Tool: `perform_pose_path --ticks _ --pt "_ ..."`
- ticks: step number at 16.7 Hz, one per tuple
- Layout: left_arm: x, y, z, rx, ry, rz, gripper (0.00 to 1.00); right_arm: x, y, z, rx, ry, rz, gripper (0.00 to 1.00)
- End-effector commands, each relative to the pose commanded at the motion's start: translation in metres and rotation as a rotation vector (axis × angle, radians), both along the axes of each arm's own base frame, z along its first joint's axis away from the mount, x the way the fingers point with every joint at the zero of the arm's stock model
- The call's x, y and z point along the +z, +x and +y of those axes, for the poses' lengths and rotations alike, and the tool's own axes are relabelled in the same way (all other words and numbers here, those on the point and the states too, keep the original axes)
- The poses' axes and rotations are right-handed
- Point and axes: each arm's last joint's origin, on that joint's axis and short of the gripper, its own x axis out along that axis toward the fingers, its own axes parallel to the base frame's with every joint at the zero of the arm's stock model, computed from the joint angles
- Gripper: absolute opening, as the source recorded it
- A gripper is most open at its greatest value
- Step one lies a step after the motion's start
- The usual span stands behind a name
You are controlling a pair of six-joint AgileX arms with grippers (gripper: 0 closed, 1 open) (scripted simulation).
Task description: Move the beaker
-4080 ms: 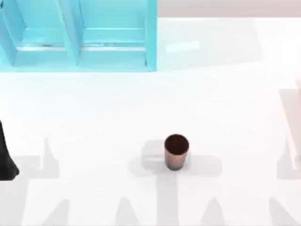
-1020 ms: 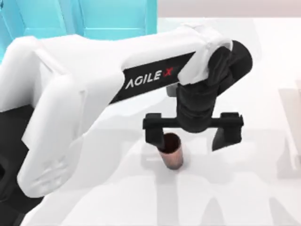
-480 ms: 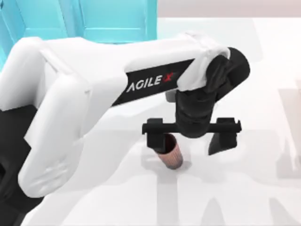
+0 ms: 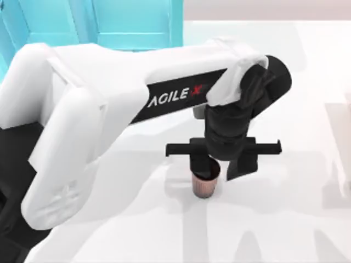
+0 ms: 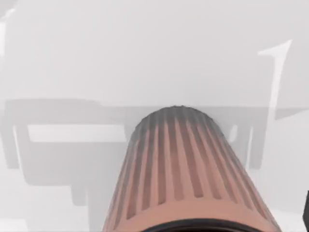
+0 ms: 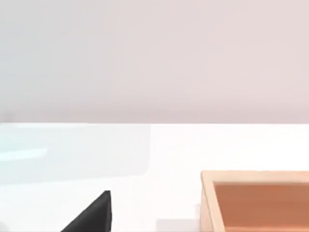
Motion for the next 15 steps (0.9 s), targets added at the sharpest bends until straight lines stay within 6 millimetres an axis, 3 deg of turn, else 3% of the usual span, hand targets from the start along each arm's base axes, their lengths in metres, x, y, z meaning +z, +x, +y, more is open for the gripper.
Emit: perform_pose_path --ticks 2,3,12,15 --pt "0.000 0.000 0.000 0.000 0.000 0.000 0.02 0.000 0.000 0.000 0.000 0.000 0.000 1.00" --pt "0.000 0.000 0.000 0.000 0.000 0.000 0.00 0.000 0.000 0.000 0.000 0.000 0.000 1.00" --pt "0.001 0.001 0.001 0.000 -0.001 0.000 0.00 0.000 0.000 0.000 0.000 0.000 0.000 1.00" --pt "0.011 0.015 0.031 -0.001 -0.006 0.004 0.00 0.000 0.000 0.000 0.000 0.000 0.000 1.00"
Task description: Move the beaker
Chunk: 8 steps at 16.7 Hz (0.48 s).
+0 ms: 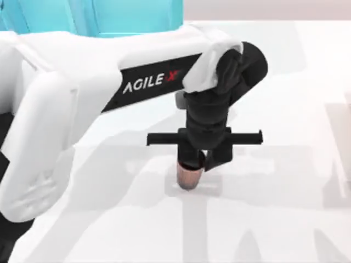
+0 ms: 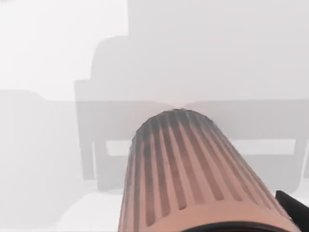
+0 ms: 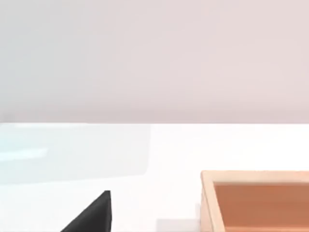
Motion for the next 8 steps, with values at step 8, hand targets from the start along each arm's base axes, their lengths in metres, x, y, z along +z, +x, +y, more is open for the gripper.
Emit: perform_pose_path --ticks 8 --pt "0.050 0.023 0.208 0.003 -0.045 -0.003 0.00 0.000 0.000 0.000 0.000 0.000 0.000 1.00"
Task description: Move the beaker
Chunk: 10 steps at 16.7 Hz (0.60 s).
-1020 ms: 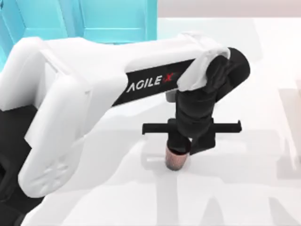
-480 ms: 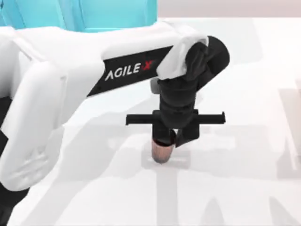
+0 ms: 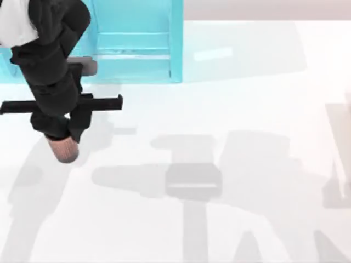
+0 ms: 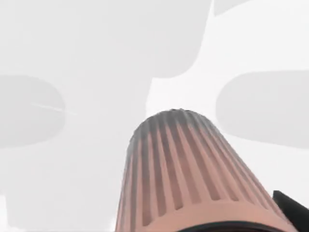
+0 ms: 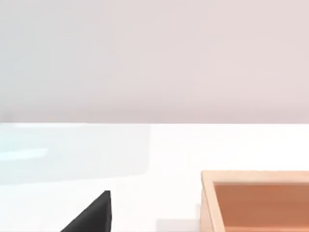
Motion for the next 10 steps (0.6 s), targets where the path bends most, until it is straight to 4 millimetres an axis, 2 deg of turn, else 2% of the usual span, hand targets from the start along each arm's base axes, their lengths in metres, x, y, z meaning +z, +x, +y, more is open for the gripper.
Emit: perform_pose_path --ticks 2,4,6,10 --pt "0.006 -0.015 0.041 -0.001 -0.009 -0.004 0.00 0.000 0.000 0.000 0.000 0.000 0.000 1.00" --pt "0.009 -0.027 0.063 -0.002 -0.016 -0.007 0.00 0.000 0.000 0.000 0.000 0.000 0.000 1.00" --pt "0.009 -0.032 0.071 -0.002 -0.018 -0.008 0.00 0.000 0.000 0.000 0.000 0.000 0.000 1.00" --pt "0.008 -0.031 0.069 -0.007 -0.015 -0.006 0.00 0.000 0.000 0.000 0.000 0.000 0.000 1.00"
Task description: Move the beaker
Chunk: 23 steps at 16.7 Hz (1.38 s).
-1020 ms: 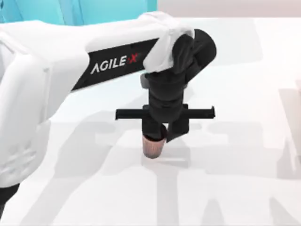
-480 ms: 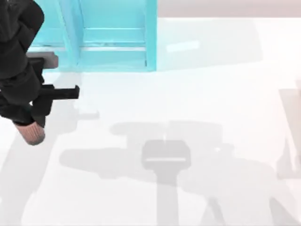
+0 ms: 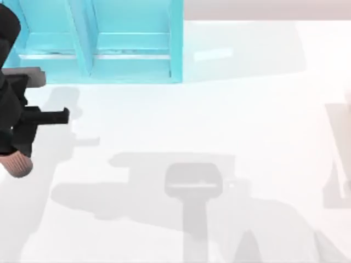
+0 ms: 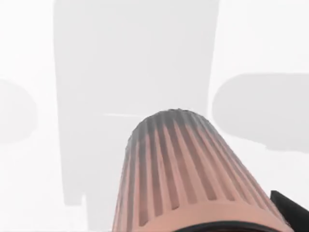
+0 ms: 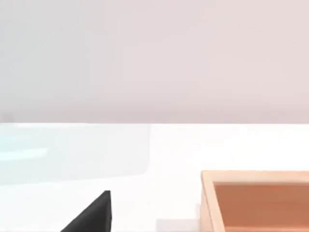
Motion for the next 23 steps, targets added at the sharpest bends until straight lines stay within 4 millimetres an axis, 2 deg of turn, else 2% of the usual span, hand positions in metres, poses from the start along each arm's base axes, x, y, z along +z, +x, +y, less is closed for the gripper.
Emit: perform_pose_path --ticks 2,8,12,23 --pt "-0.010 0.000 0.001 -0.001 -0.001 0.002 0.00 0.000 0.000 0.000 0.000 0.000 0.000 1.00" --pt "-0.061 0.000 0.004 0.005 -0.004 -0.004 0.00 0.000 0.000 0.000 0.000 0.000 0.000 1.00" --pt "-0.063 -0.001 0.005 0.005 -0.004 -0.002 0.00 0.000 0.000 0.000 0.000 0.000 0.000 1.00" --pt "-0.063 -0.001 0.005 0.005 -0.004 -0.002 0.83 0.000 0.000 0.000 0.000 0.000 0.000 1.00"
